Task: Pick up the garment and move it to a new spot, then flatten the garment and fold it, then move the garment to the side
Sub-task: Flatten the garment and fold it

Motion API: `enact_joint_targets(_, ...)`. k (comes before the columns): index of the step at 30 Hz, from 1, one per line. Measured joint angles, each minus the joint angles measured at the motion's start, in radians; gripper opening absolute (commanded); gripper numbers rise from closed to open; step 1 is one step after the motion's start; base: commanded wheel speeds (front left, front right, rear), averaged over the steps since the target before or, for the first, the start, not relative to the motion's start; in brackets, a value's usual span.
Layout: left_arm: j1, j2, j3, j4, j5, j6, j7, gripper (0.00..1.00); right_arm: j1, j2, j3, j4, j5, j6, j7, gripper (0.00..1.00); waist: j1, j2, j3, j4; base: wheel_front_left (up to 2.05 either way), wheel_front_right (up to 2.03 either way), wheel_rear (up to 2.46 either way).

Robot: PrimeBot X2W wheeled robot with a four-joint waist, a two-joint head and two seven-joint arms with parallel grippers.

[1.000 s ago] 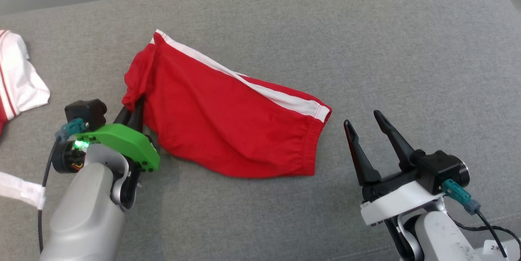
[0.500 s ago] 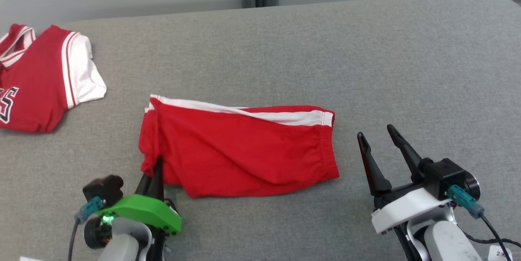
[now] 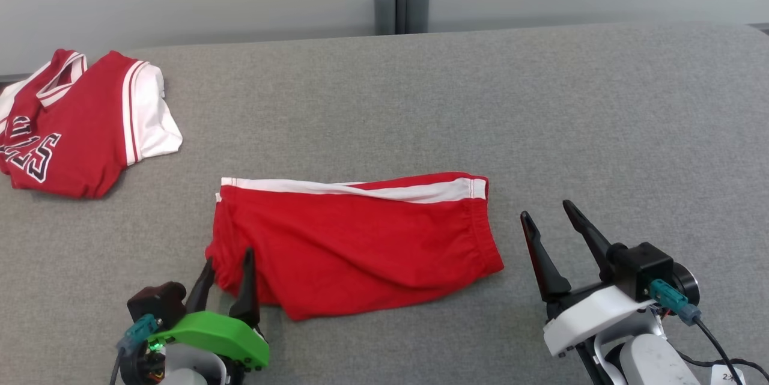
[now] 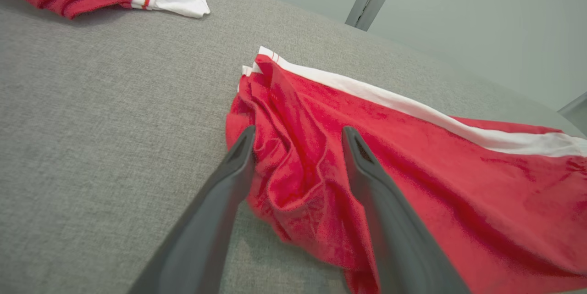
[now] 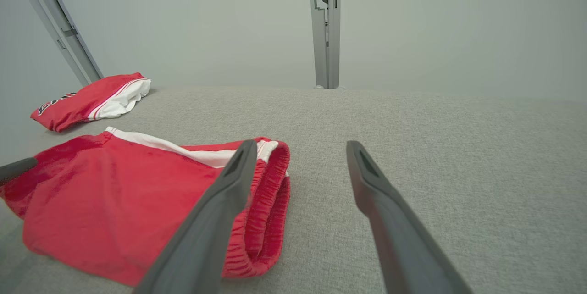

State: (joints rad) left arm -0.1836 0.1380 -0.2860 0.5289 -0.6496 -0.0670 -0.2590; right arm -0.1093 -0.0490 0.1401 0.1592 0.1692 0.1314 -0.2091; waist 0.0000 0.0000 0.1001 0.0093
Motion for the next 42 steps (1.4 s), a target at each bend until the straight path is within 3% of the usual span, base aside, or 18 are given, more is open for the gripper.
enact_joint_targets(9, 0.037, 0.008, 0.04, -0.145, 0.154, 0.012, -0.005, 1.0, 0.0, 0.0, 0.014, 0.034, -0.002, 0.0, 0.04, 1.0, 0.0, 0.0, -0.024, 0.022, 0.0, 0.0, 0.0)
enact_joint_targets(21, 0.093, -0.023, 0.083, -0.249, 0.23, -0.003, -0.005, 1.0, -0.056, 0.0, 0.036, 0.113, -0.003, 0.0, 0.096, 1.0, 0.0, 0.0, -0.03, 0.076, 0.0, 0.0, 0.0)
enact_joint_targets(33, 0.102, -0.056, 0.113, -0.261, 0.256, -0.014, -0.005, 1.0, -0.188, 0.0, 0.008, 0.405, 0.004, 0.0, 0.17, 1.0, 0.0, 0.0, 0.008, 0.121, 0.0, 0.0, 0.0)
enact_joint_targets(36, 0.1, -0.064, 0.124, -0.258, 0.264, -0.021, -0.005, 1.0, -0.235, 0.0, 0.044, 0.486, 0.067, 0.0, 0.197, 1.0, 0.0, 0.0, 0.021, 0.133, 0.0, 0.0, 0.0)
enact_joint_targets(37, 0.1, -0.065, 0.126, -0.257, 0.266, -0.021, -0.005, 1.0, -0.243, 0.0, 0.056, 0.499, 0.079, 0.0, 0.204, 0.92, 0.0, 0.0, 0.024, 0.134, 0.0, 0.0, 0.0)
enact_joint_targets(38, 0.099, -0.066, 0.129, -0.257, 0.268, -0.021, -0.005, 1.0, -0.255, 0.0, 0.07, 0.511, 0.095, 0.0, 0.212, 0.58, 0.0, 0.0, 0.026, 0.134, 0.0, 0.0, 0.0)
enact_joint_targets(39, 0.099, -0.067, 0.132, -0.257, 0.27, -0.021, -0.005, 1.0, -0.266, 0.0, 0.08, 0.522, 0.106, 0.0, 0.219, 0.38, 0.0, 0.0, 0.028, 0.134, 0.0, 0.0, 0.0)
enact_joint_targets(42, 0.095, -0.072, 0.141, -0.257, 0.274, -0.025, -0.005, 1.0, -0.298, -0.001, 0.117, 0.553, 0.134, 0.0, 0.237, 0.15, 0.0, 0.0, 0.029, 0.13, 0.0, 0.0, 0.0)
